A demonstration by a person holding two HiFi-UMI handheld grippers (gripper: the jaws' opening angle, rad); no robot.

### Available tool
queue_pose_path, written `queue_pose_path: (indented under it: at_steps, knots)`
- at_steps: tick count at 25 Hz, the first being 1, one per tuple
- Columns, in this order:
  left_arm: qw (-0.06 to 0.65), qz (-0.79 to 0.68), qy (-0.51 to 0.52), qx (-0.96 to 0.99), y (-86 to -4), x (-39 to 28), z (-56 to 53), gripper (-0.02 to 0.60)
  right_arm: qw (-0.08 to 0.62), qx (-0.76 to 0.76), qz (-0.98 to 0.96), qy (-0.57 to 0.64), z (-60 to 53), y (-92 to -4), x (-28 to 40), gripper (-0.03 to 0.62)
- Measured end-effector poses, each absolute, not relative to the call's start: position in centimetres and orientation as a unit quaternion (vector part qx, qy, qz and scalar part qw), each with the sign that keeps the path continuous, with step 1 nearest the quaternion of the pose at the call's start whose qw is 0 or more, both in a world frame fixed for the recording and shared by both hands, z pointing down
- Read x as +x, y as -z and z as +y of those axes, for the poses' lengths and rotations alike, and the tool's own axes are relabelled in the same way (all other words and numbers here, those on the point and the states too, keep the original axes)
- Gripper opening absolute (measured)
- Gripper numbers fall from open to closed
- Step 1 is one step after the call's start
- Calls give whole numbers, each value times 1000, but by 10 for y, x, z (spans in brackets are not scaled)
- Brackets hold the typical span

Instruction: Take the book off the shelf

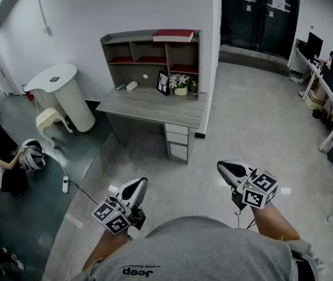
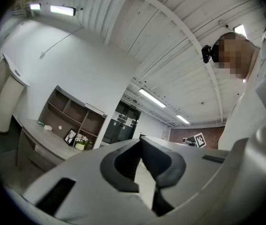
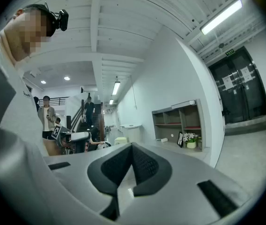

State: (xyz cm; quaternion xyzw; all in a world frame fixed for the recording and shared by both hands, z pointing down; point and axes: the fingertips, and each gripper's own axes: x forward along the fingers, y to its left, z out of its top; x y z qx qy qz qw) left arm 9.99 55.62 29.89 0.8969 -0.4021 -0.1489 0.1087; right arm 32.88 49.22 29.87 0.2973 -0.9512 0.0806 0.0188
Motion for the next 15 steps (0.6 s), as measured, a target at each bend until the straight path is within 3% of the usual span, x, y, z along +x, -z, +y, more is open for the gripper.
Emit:
queue_pose_path:
  at_steps: [15]
  knots:
    - [109, -395, 151, 900, -292, 127, 534, 31, 8, 297, -951, -87, 476, -293, 352, 2]
